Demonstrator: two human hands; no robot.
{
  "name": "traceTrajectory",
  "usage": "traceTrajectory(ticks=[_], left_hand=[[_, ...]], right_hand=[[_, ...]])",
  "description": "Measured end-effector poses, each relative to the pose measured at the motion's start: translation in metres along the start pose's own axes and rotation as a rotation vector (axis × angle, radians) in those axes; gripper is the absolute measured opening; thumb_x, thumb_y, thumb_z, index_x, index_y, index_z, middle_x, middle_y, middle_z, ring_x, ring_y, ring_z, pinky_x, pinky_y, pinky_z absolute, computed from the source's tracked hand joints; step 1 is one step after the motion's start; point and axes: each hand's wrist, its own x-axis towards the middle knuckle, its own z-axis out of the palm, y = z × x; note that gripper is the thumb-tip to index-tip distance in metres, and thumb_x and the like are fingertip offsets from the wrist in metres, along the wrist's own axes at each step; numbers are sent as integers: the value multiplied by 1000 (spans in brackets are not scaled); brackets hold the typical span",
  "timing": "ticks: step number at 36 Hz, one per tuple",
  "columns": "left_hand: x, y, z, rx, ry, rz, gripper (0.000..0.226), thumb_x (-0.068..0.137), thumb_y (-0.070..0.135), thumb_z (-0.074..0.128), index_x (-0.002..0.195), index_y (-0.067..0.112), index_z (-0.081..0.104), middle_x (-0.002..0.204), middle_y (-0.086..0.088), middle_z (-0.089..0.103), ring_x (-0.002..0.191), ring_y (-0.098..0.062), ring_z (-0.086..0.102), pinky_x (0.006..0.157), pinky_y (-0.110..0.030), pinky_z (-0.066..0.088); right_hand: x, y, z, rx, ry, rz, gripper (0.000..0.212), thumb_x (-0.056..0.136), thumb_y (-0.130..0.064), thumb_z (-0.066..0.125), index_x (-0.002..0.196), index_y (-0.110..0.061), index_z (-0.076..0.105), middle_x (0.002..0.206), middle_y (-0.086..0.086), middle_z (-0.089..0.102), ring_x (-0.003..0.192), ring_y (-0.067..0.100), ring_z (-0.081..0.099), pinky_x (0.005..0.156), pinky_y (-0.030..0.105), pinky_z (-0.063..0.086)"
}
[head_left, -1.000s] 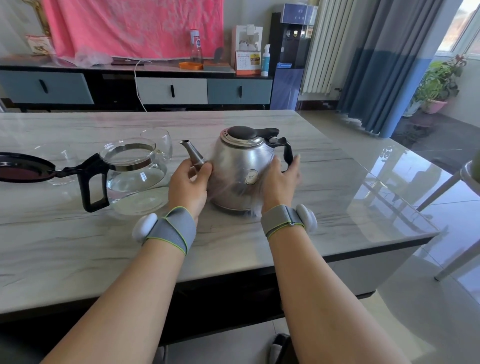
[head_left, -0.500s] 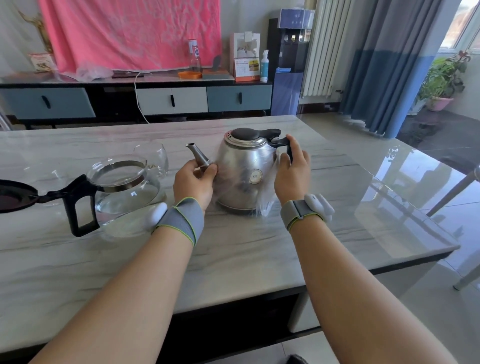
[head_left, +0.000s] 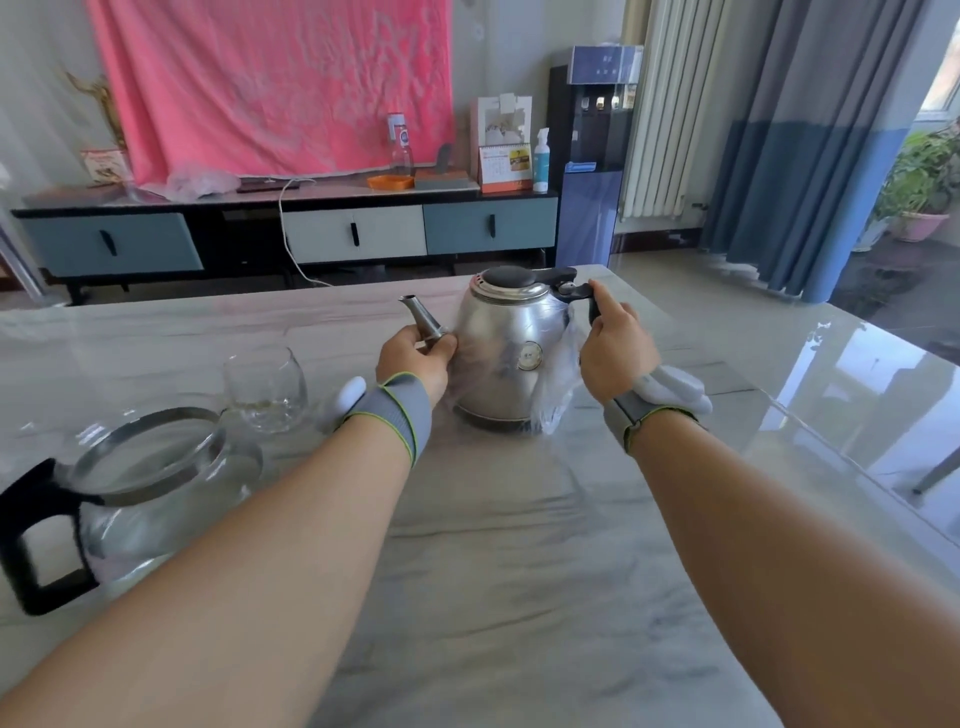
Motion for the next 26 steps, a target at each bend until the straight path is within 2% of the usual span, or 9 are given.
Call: traceTrajectory(ticks=[3, 7, 11, 13, 16, 21, 23, 26], left_hand=[[24, -1, 12, 19, -9, -3, 11, 83, 36, 71, 82, 30, 63, 92, -2, 71, 93, -36, 71, 87, -52, 59], [55, 1, 23, 47, -15, -31, 20, 72, 47, 69, 82, 31, 63, 96, -3, 72, 97, -35, 70, 86, -52, 59], [88, 3, 32, 64, -20, -32, 13, 80, 40, 71, 84, 30, 64, 100, -6, 72, 97, -35, 70, 87, -52, 59], [102, 6, 36, 73, -19, -24, 10, 86, 35, 71, 88, 27, 64, 101, -6, 71, 98, -36, 70, 86, -52, 59], [119, 11, 43, 73, -41, -40, 4, 96, 25, 65, 99, 24, 62, 101, -9, 69, 101, -37, 69, 83, -53, 60], [149, 15, 48, 90, -63, -48, 5, 97, 24, 64, 94, 25, 60, 106, -10, 68, 106, -36, 68, 83, -51, 61], [162, 15, 51, 90, -64, -51, 6, 97, 23, 64, 94, 24, 59, 109, -10, 68, 107, -36, 68, 82, -50, 61], [180, 13, 54, 95, -49, -50, 4, 97, 24, 65, 99, 23, 61, 104, -7, 66, 106, -35, 68, 80, -50, 61]], right_hand=[[27, 5, 3, -52, -24, -12, 67, 103, 3, 34, 162, -28, 36, 119, 5, 47, 93, 27, 50, 80, 36, 37], [58, 10, 11, -70, -49, -28, 66, 102, 5, 36, 162, -24, 37, 120, 8, 47, 93, 26, 50, 81, 35, 38], [89, 8, 20, -62, -89, -27, 74, 103, 6, 37, 168, -28, 24, 138, 11, 49, 102, 29, 55, 87, 35, 41], [107, 7, 27, -56, -98, -41, 74, 103, 7, 38, 168, -26, 23, 143, 14, 50, 100, 28, 54, 86, 34, 40], [124, 7, 37, -36, -91, -21, 76, 103, 7, 37, 168, -29, 22, 141, 11, 49, 96, 24, 50, 84, 34, 40], [154, 7, 57, -24, -73, -35, 73, 104, 4, 37, 166, -31, 25, 128, 8, 45, 86, 23, 48, 83, 34, 39], [166, 6, 64, -16, -58, -37, 71, 104, 4, 36, 165, -30, 27, 131, 10, 46, 82, 22, 47, 83, 34, 38], [182, 0, 70, -40, -89, -18, 72, 104, 3, 38, 167, -29, 24, 143, 14, 45, 94, 25, 48, 88, 35, 39]])
